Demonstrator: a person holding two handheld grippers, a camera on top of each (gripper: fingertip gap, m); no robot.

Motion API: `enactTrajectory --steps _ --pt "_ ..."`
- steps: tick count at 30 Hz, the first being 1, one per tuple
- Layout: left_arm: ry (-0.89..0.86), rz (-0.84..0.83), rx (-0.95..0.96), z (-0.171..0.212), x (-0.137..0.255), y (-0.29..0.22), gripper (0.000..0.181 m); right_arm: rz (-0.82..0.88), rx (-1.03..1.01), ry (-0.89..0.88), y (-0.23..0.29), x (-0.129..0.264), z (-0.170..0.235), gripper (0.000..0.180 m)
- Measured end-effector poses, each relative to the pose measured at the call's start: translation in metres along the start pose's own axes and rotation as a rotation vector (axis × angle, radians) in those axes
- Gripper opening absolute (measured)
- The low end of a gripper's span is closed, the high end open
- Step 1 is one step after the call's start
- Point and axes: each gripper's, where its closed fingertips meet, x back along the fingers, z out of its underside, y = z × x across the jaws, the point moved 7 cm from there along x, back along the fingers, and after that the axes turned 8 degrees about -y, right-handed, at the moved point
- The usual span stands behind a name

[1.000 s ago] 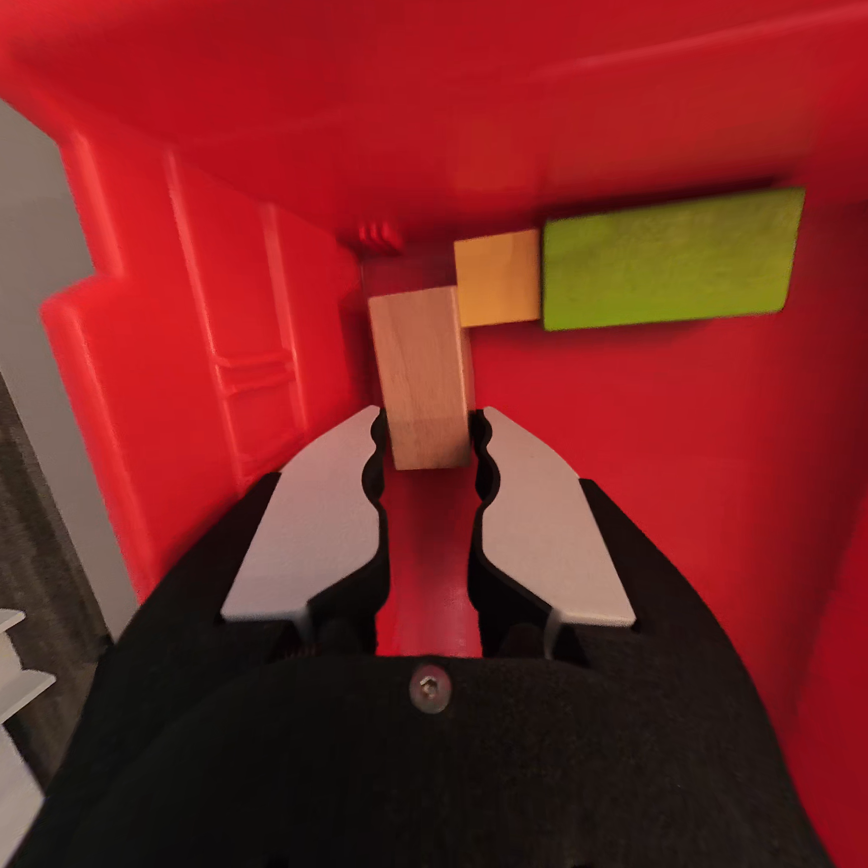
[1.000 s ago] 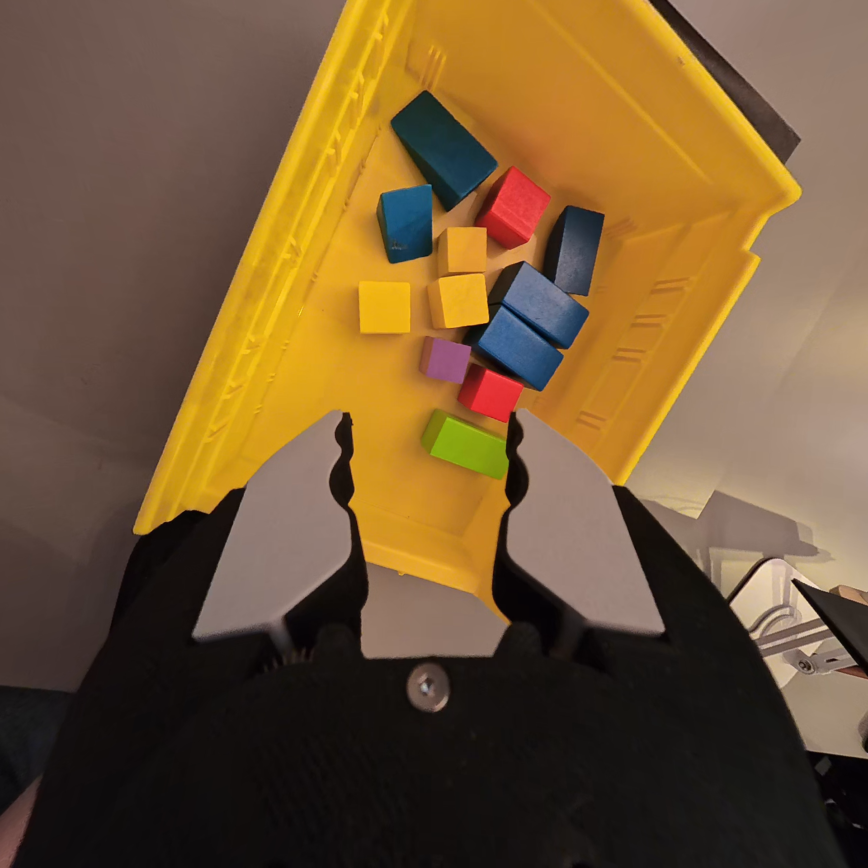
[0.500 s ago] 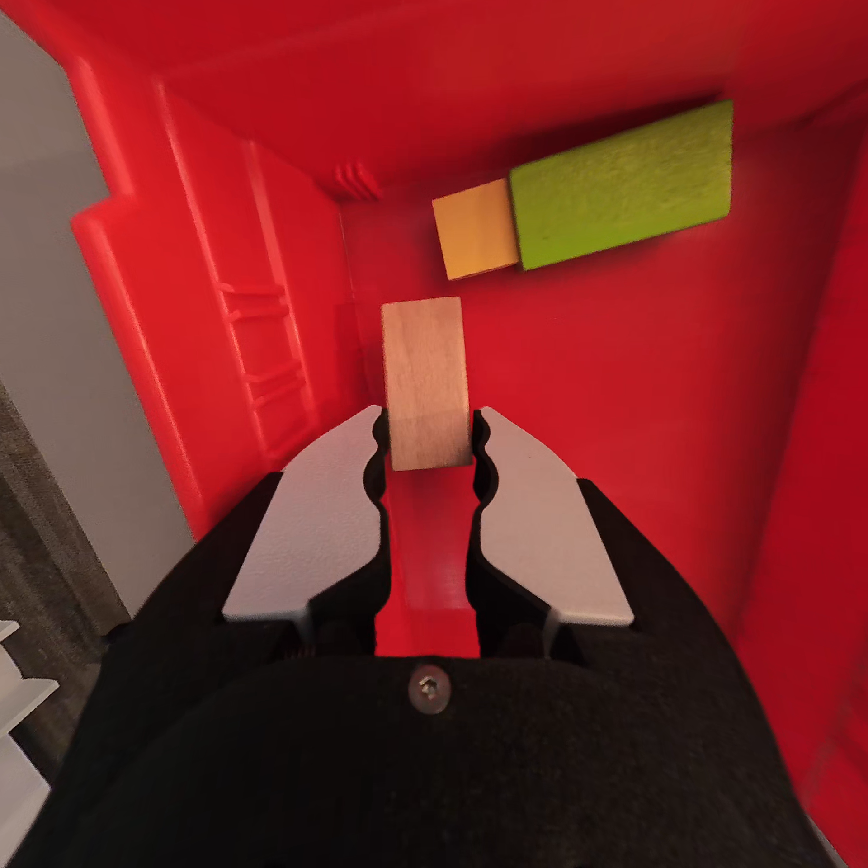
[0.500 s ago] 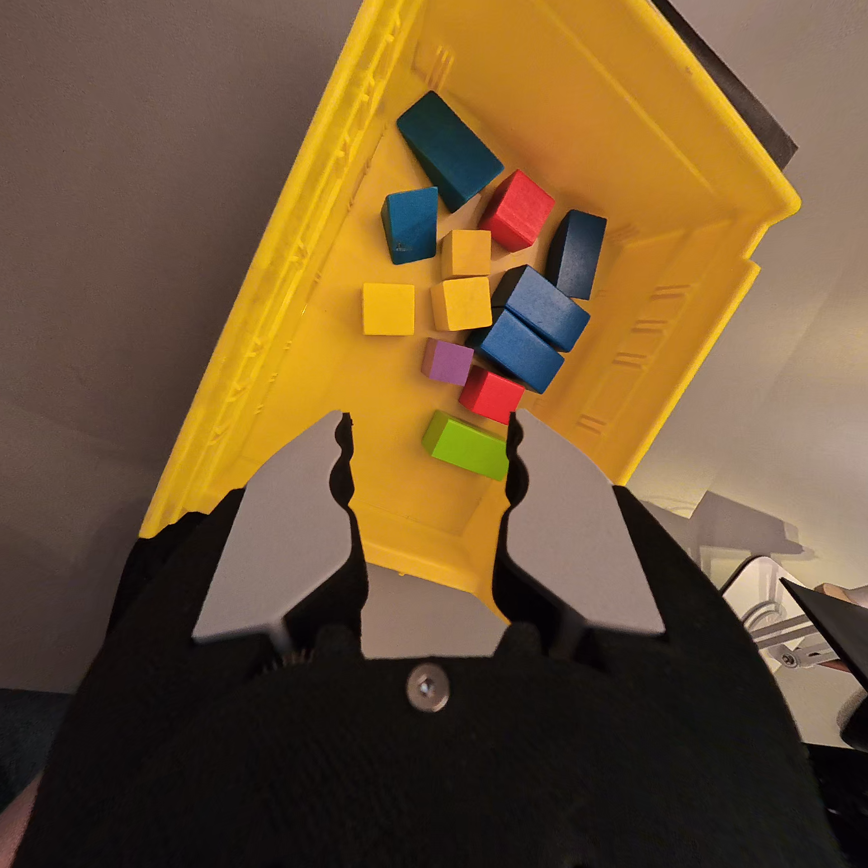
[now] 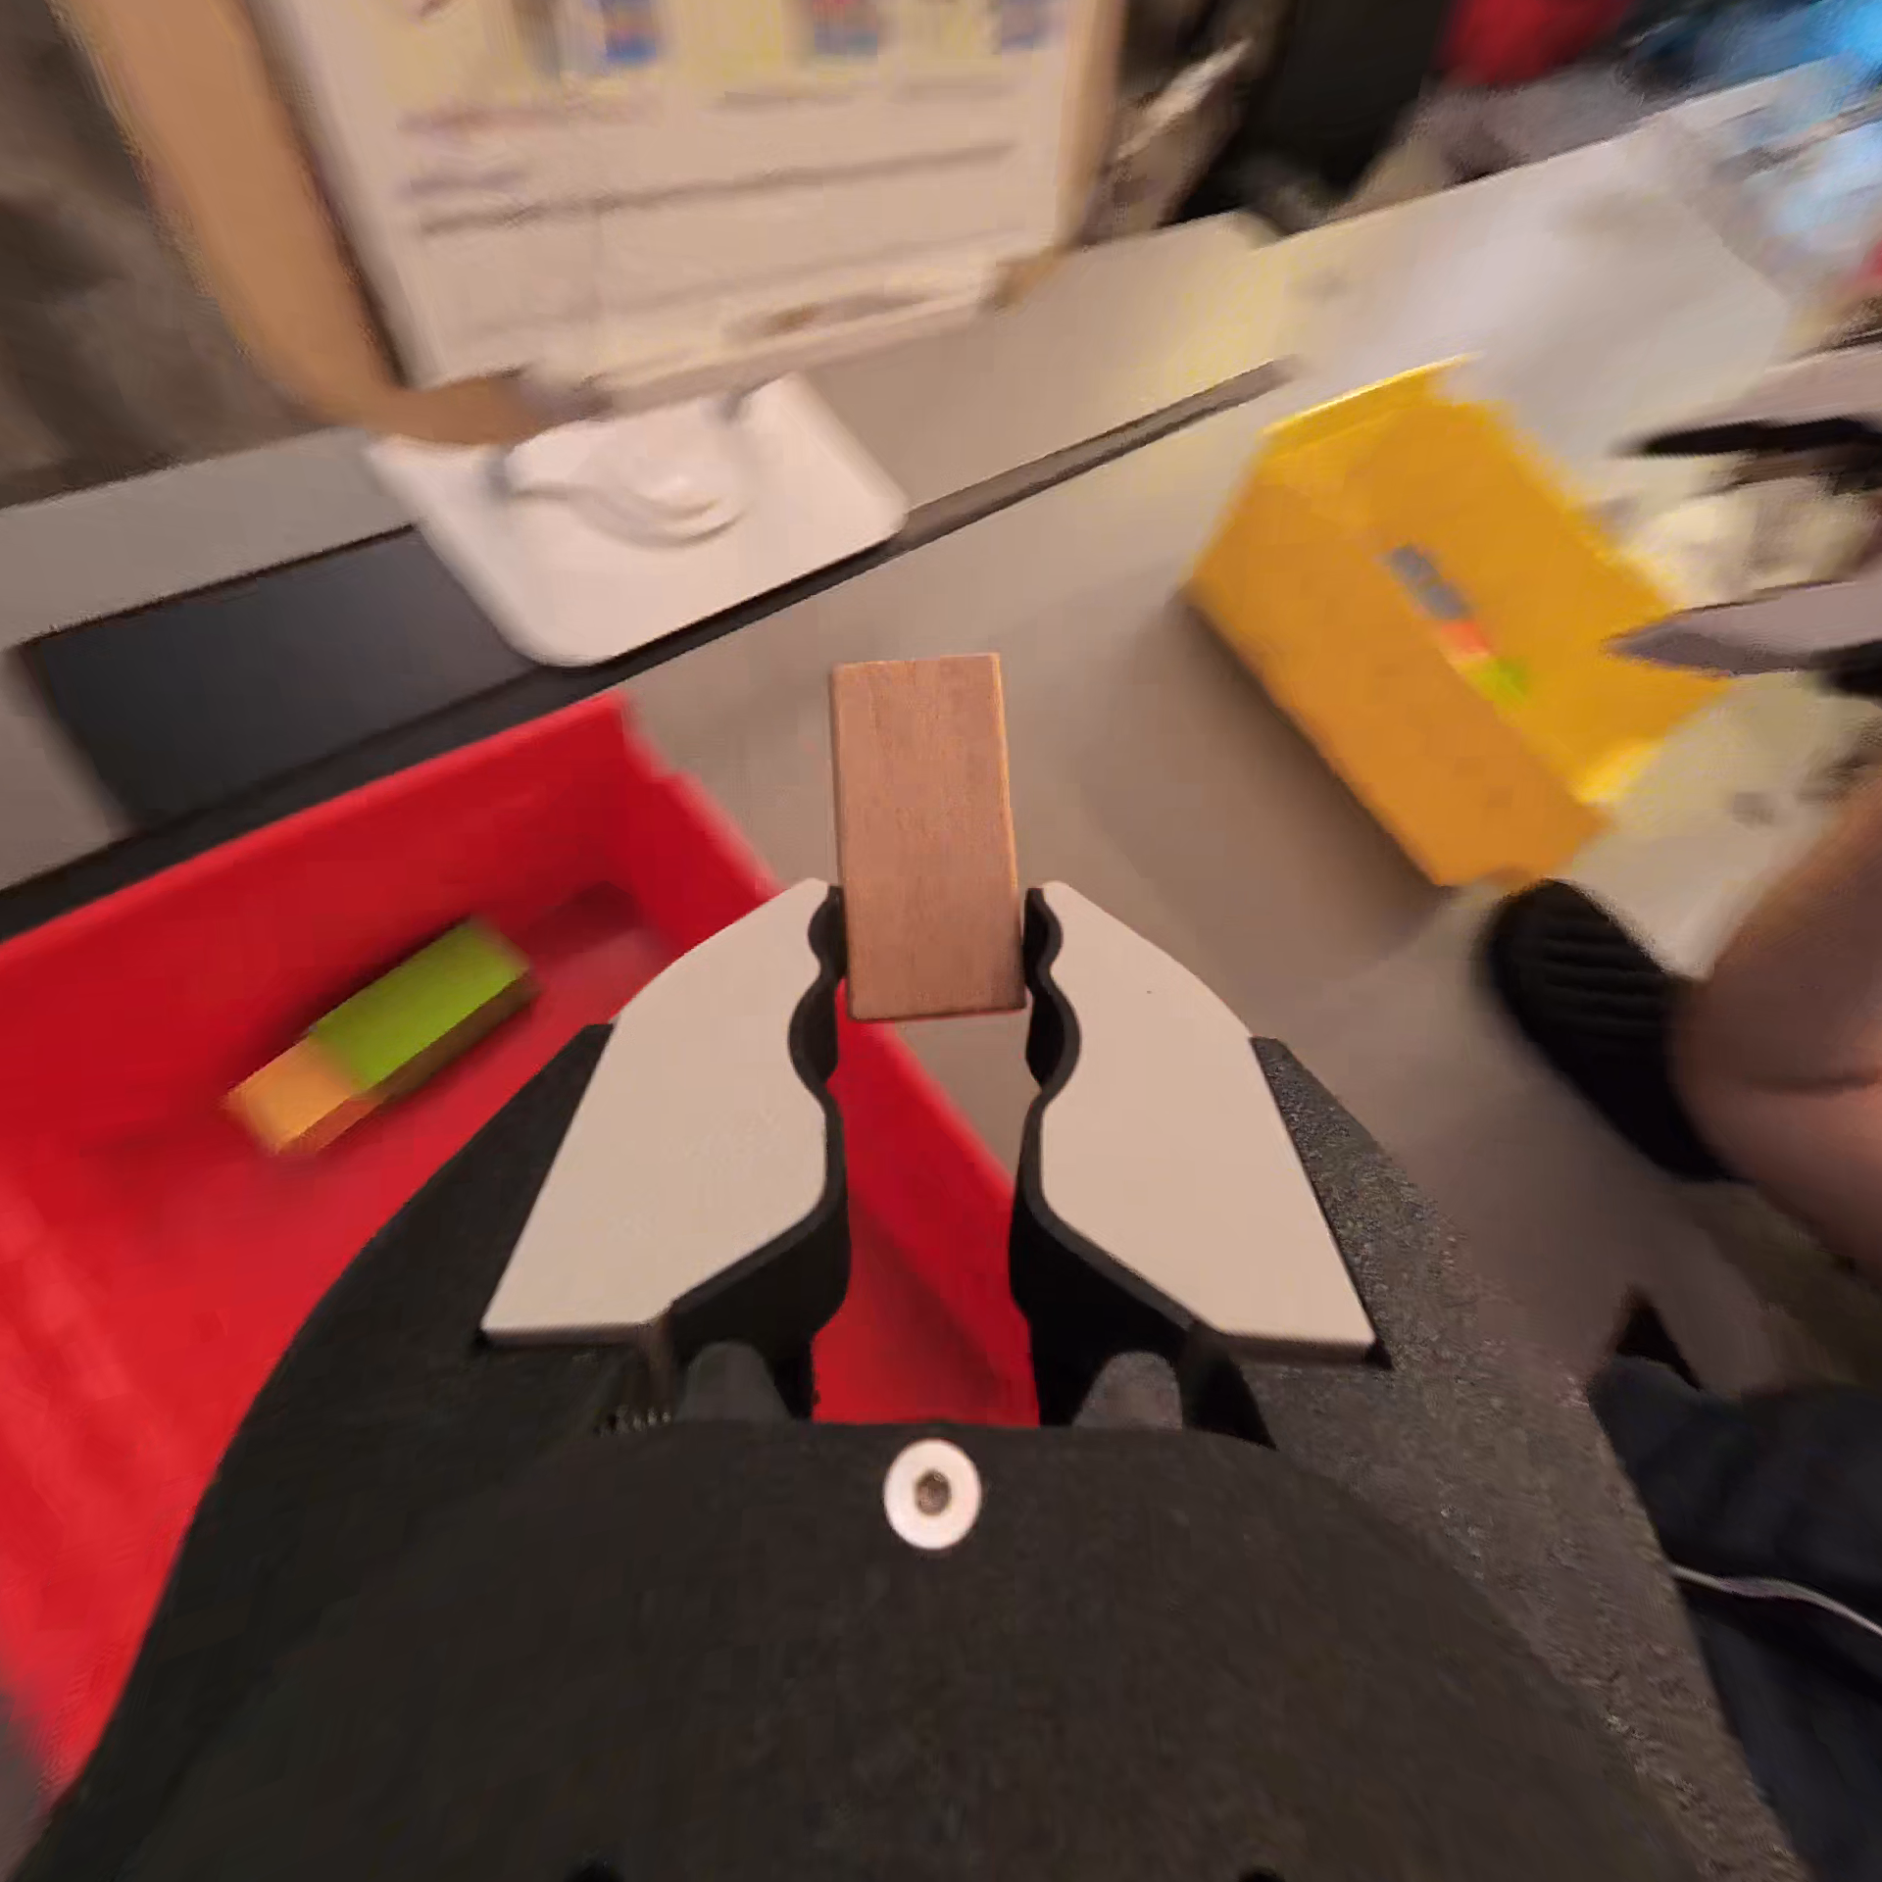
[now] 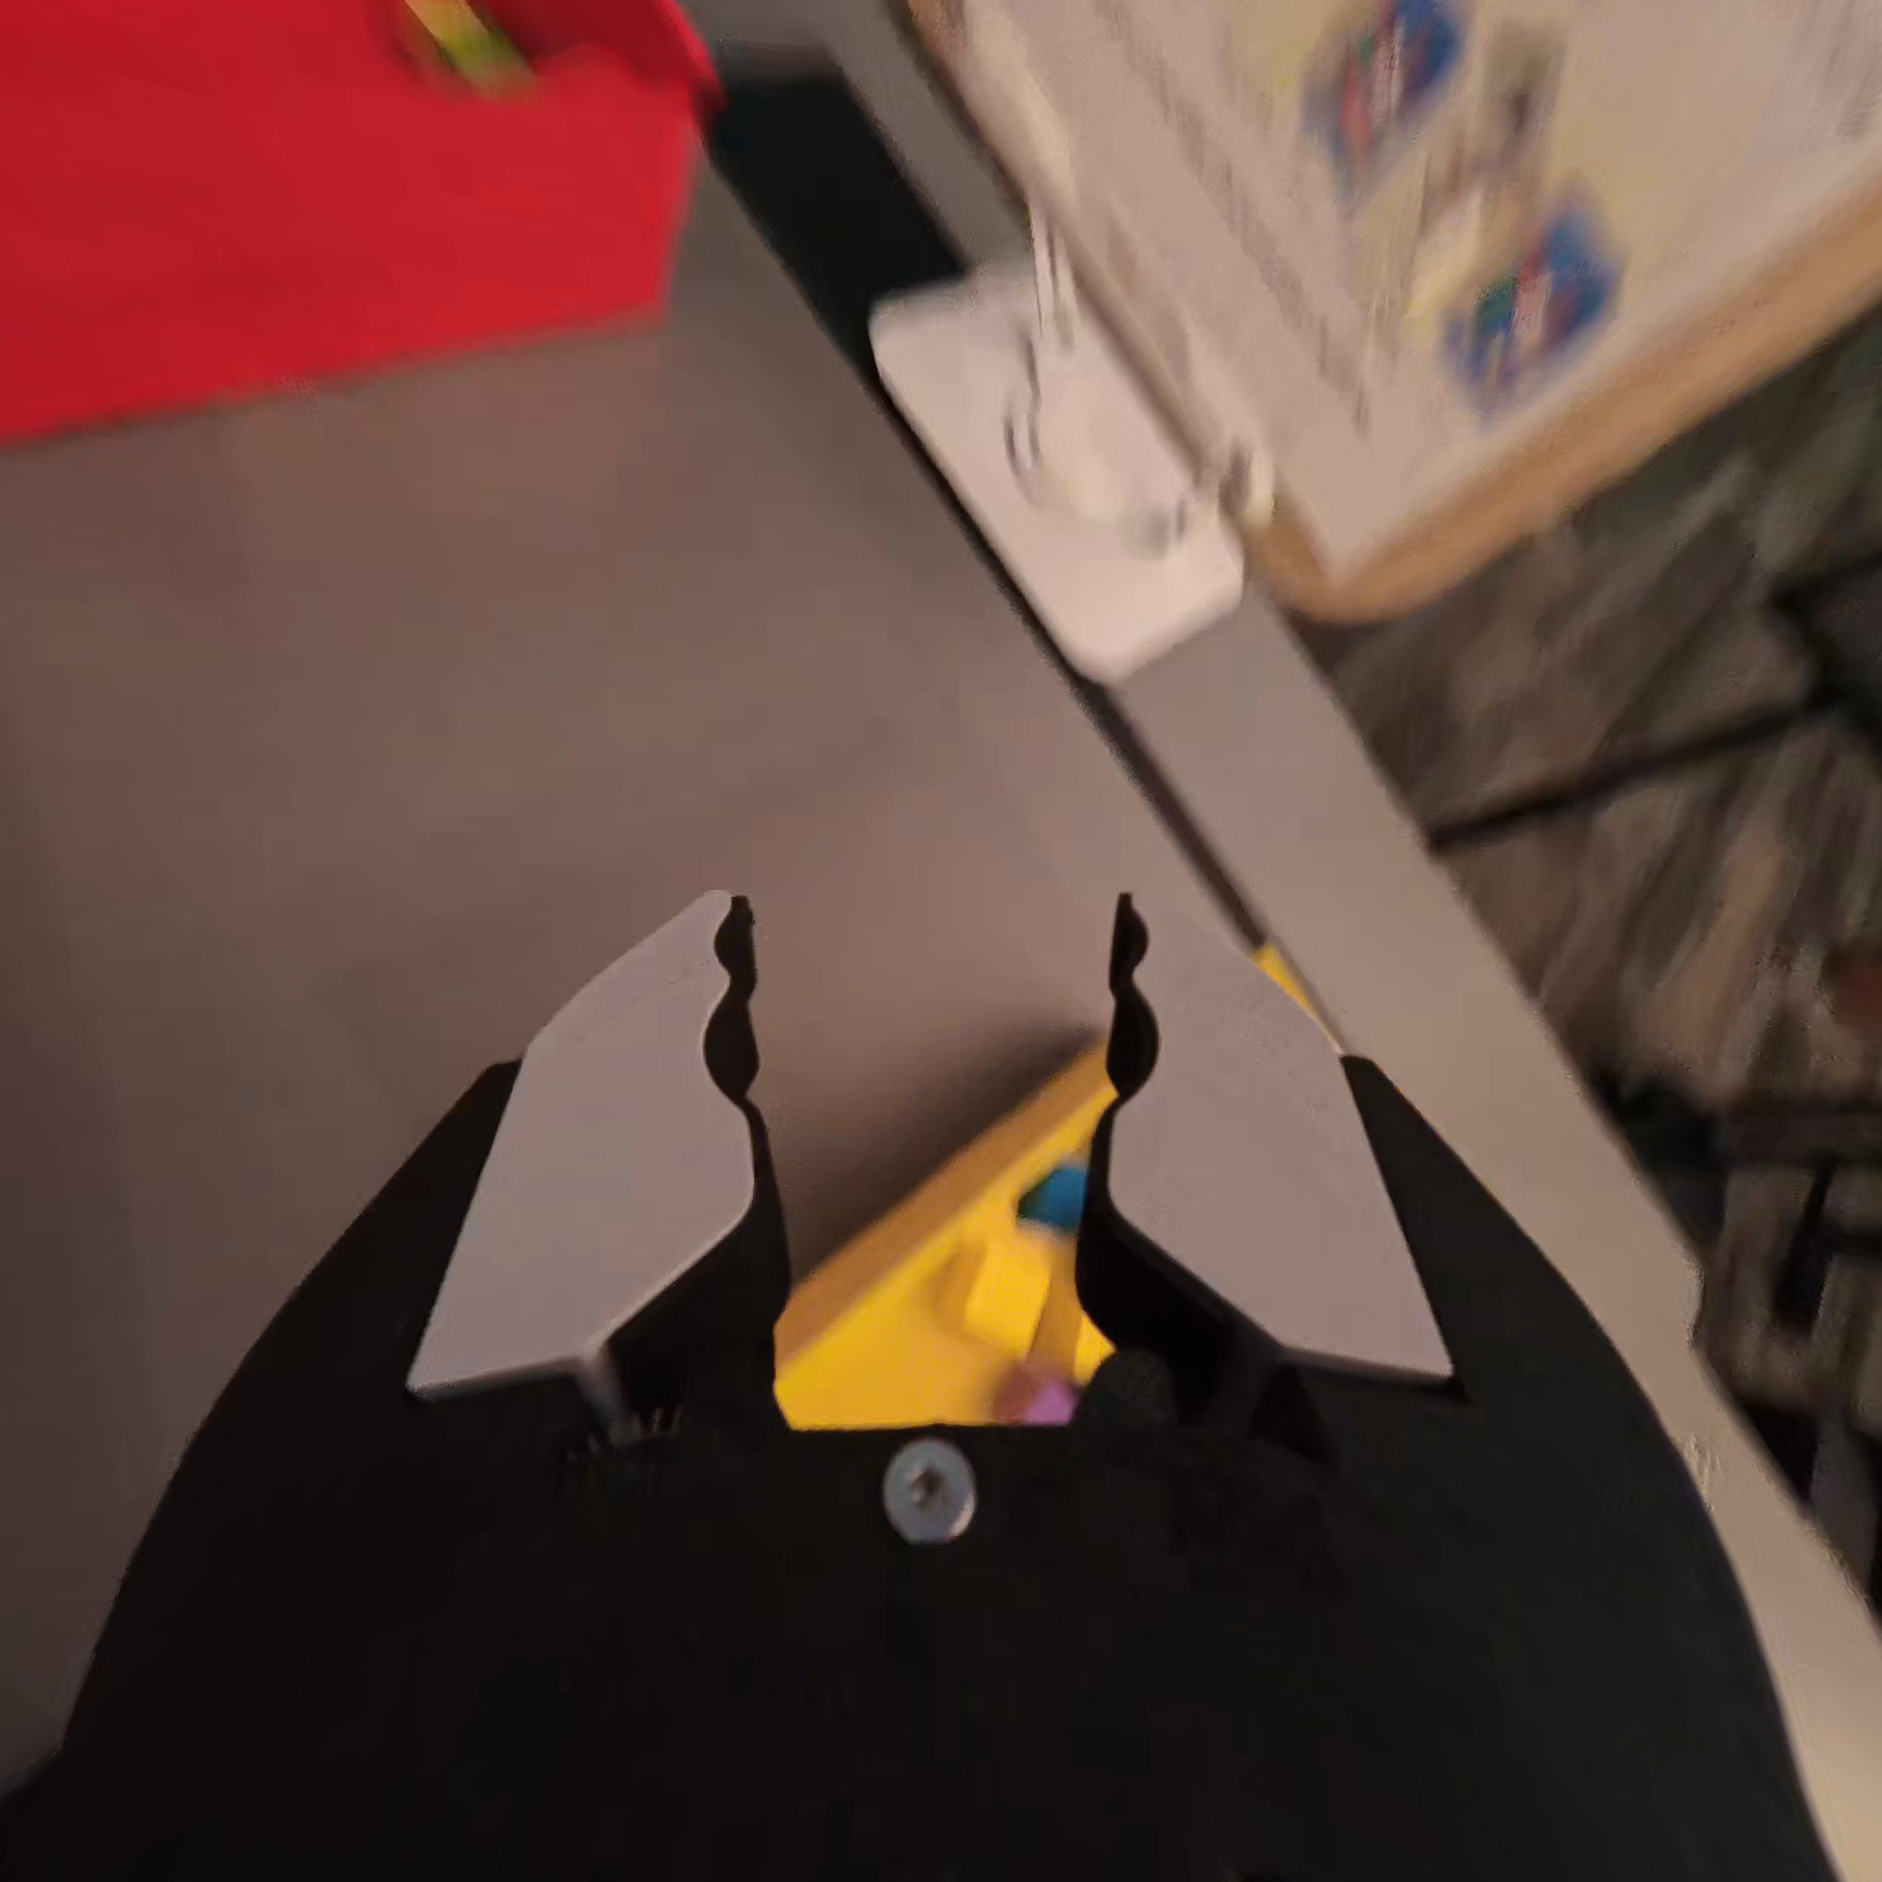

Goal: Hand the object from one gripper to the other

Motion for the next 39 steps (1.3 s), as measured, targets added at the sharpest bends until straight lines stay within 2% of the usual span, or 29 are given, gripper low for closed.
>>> enactTrajectory --steps 4,7,10,13,17,22,28,32,39 --pt "-0.139 0.417 0.080 -0.015 -0.006 -0.042 0.033 -0.023 0.093 -0.399 0.040 -0.018 -0.058 0.080" --pt "-0.183 0.642 0.132 -0.020 -0.017 -0.069 0.033 0.013 0.156 -0.654 0.069 -0.023 -0.080 0.083" --pt "-0.205 0.782 0.177 -0.022 -0.029 -0.092 0.033 0.113 0.202 -0.829 0.084 -0.022 -0.086 0.082" --pt "-0.173 0.837 0.180 -0.019 -0.043 -0.112 0.033 0.191 0.223 -0.937 0.092 -0.018 -0.086 0.083" --pt "-0.152 0.897 0.194 -0.014 -0.054 -0.134 0.033 0.262 0.230 -0.970 0.094 -0.013 -0.087 0.089" --pt "-0.154 0.905 0.204 -0.011 -0.061 -0.148 0.033 0.417 0.275 -0.963 0.097 -0.011 -0.085 0.084" --pt "-0.156 0.920 0.195 -0.011 -0.061 -0.154 0.033 0.416 0.272 -0.958 0.105 -0.015 -0.086 0.082" --pt "-0.162 0.933 0.198 -0.010 -0.061 -0.158 0.033 0.416 0.226 -1.008 0.104 -0.009 -0.084 0.071" --pt "-0.172 0.939 0.218 -0.010 -0.063 -0.161 0.033 0.438 0.237 -0.992 0.100 -0.011 -0.083 0.073"
